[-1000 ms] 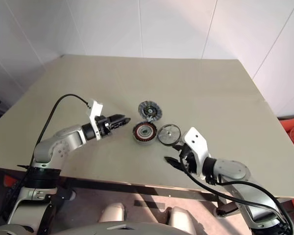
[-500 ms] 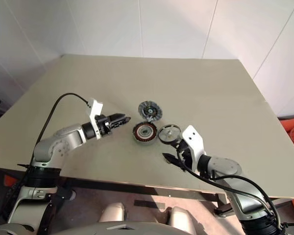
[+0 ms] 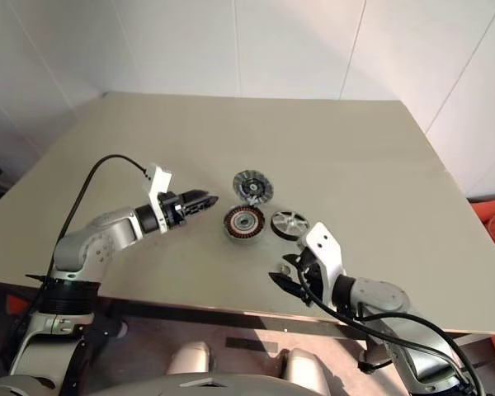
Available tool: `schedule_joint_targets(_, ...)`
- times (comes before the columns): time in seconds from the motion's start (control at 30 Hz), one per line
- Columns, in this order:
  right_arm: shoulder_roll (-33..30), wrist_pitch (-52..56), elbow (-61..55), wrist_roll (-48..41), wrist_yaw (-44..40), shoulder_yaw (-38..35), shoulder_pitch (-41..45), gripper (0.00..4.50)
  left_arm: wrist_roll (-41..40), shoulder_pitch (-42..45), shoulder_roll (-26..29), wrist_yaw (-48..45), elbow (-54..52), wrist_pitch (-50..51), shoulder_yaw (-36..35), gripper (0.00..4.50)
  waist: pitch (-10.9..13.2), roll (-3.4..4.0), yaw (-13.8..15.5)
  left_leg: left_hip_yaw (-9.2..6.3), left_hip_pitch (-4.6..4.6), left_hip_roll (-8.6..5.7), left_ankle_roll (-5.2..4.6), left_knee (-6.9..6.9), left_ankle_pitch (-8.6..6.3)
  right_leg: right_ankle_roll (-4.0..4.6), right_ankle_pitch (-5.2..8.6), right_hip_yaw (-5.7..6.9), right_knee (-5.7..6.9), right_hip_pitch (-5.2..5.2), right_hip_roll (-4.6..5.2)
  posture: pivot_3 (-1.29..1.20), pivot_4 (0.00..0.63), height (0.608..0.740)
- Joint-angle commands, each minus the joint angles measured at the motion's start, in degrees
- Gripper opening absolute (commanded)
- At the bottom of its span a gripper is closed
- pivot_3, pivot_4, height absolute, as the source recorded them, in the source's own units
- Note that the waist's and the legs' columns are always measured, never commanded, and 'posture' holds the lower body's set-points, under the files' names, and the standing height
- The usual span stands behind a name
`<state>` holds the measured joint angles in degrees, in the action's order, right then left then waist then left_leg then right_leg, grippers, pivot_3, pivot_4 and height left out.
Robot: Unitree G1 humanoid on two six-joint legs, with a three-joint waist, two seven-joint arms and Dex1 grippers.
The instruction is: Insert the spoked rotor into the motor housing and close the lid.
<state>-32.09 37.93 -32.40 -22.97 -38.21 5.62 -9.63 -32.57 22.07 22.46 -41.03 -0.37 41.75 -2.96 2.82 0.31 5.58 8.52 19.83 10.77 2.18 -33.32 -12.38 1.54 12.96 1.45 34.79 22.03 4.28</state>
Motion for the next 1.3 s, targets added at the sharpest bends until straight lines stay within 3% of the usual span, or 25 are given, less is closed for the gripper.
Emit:
schedule_joint_targets(0.03, 0.6, -1.8, 0.5, -0.5, 0.0, -0.6, 0.6, 2.52, -0.4, 1.5, 1.0, -0.8, -1.2, 0.2, -0.6, 2.35, 0.0, 0.0, 0.0, 0.0, 0.01, 0.0, 0.0, 0.0, 0.0, 0.0, 0.0, 0.0, 0.0, 0.0, 0.0, 0.0, 0.0, 0.74)
schedule_joint_targets(0.53, 1.7, -12.1, 8.0, 2.9, -2.1, 0.2, -0.3, 2.52, -0.4, 1.8, 2.1, -1.0, -1.6, 1.2, -0.6, 2.35, 0.0, 0.0, 0.0, 0.0, 0.03, -0.01, -0.01, 0.0, 0.0, 0.01, -0.01, 0.0, 0.0, 0.01, 0.0, 0.0, 0.0, 0.74)
schedule_joint_targets(0.8, -1.5, -22.2, 12.6, 3.8, -6.7, -4.4, -2.3, 2.52, -0.1, 2.4, 2.1, -1.2, -0.9, 0.8, -0.4, 2.35, 0.0, -0.01, 0.0, 0.01, 0.05, -0.04, -0.06, -0.03, -0.03, 0.01, 0.0, 0.0, -0.03, 0.0, 0.03, 0.0, 0.0, 0.74)
schedule_joint_targets(1.1, -1.9, -31.2, 19.8, 13.2, -6.3, 0.2, 1.6, 2.52, 0.3, 3.4, 1.4, -1.4, 0.3, 0.2, 0.3, 2.35, 0.0, -0.02, -0.1, 0.01, 0.03, 0.0, -0.08, -0.02, -0.01, 0.04, -0.02, 0.03, 0.0, 0.0, 0.0, 0.0, 0.0, 0.74)
schedule_joint_targets(1.3, -2.7, -30.4, 16.5, 11.9, -8.9, 1.3, -0.4, 2.52, 0.1, 2.7, 2.3, -1.5, -0.3, 0.9, -0.1, 2.35, 0.0, -0.03, -0.1, 0.01, 0.11, 0.0, -0.12, -0.02, -0.03, 0.07, -0.03, 0.03, -0.03, 0.05, 0.0, 0.0, 0.0, 0.74)
